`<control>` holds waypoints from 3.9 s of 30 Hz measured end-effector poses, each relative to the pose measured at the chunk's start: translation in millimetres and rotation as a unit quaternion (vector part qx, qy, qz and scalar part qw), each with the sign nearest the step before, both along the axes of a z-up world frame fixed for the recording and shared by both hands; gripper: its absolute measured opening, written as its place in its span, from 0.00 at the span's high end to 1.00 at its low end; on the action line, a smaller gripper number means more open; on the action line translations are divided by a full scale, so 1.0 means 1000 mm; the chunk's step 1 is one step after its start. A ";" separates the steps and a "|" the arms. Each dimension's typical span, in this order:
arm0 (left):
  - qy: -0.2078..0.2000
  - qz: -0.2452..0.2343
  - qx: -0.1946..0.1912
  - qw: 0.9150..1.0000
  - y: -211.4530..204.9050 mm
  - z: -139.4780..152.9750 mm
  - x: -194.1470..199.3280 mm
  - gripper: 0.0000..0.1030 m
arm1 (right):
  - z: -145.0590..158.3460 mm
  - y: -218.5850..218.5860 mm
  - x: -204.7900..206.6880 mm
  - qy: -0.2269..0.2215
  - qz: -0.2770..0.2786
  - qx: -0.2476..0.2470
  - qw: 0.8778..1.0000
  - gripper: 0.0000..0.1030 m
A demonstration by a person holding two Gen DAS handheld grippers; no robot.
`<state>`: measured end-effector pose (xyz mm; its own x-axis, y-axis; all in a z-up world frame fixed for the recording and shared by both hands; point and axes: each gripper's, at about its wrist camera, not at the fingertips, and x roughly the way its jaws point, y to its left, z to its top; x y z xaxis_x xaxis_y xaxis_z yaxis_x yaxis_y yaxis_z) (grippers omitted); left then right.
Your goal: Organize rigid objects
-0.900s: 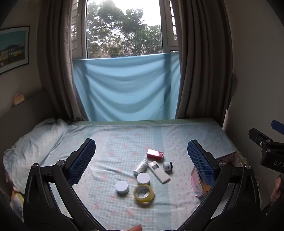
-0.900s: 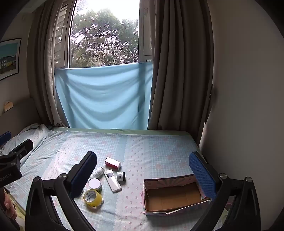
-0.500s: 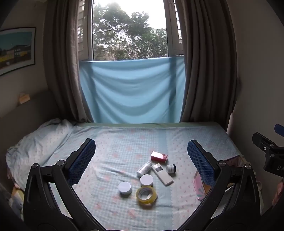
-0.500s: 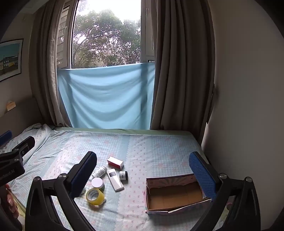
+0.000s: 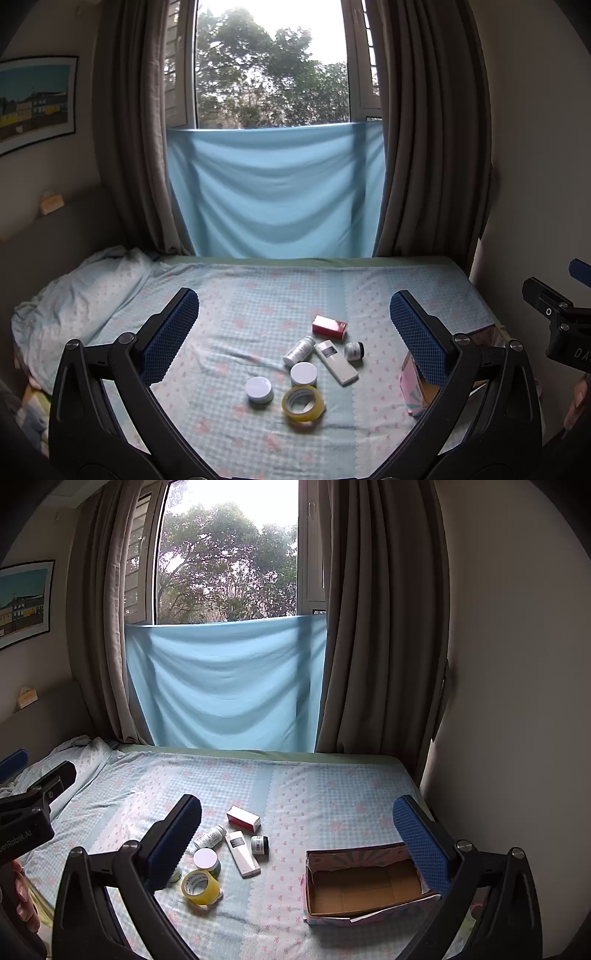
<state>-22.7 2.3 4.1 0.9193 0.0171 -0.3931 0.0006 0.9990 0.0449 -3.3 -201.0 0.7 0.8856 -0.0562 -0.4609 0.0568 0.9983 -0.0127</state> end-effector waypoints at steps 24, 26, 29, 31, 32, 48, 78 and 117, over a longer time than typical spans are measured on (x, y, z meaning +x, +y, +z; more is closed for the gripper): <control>0.003 -0.015 -0.009 1.000 -0.004 0.000 -0.012 0.00 | 0.005 -0.001 -0.013 -0.007 -0.007 0.001 1.000 0.00; 0.004 -0.014 -0.010 1.000 -0.003 0.000 -0.013 0.00 | 0.006 -0.001 -0.014 -0.007 -0.005 -0.001 1.000 0.00; 0.002 -0.010 -0.007 1.000 -0.005 0.000 -0.013 0.00 | 0.005 -0.002 -0.013 -0.007 -0.003 -0.001 1.000 0.00; 0.002 -0.010 -0.008 1.000 -0.006 -0.001 -0.015 0.00 | 0.005 -0.003 -0.013 -0.008 -0.003 -0.002 1.000 0.00; 0.001 -0.011 -0.008 1.000 -0.007 -0.001 -0.015 0.00 | 0.006 -0.003 -0.013 -0.008 -0.003 -0.002 1.000 0.00; 0.007 -0.010 -0.009 1.000 -0.013 -0.003 -0.020 0.00 | 0.003 -0.001 -0.017 -0.011 0.000 -0.001 1.000 0.00; 0.012 -0.015 -0.015 1.000 -0.014 -0.003 -0.016 0.00 | 0.002 -0.007 -0.020 -0.018 0.003 0.001 1.000 0.00; 0.400 0.098 -0.117 0.904 0.137 -0.254 0.242 0.00 | -0.170 0.075 0.291 0.297 0.079 0.023 0.951 0.00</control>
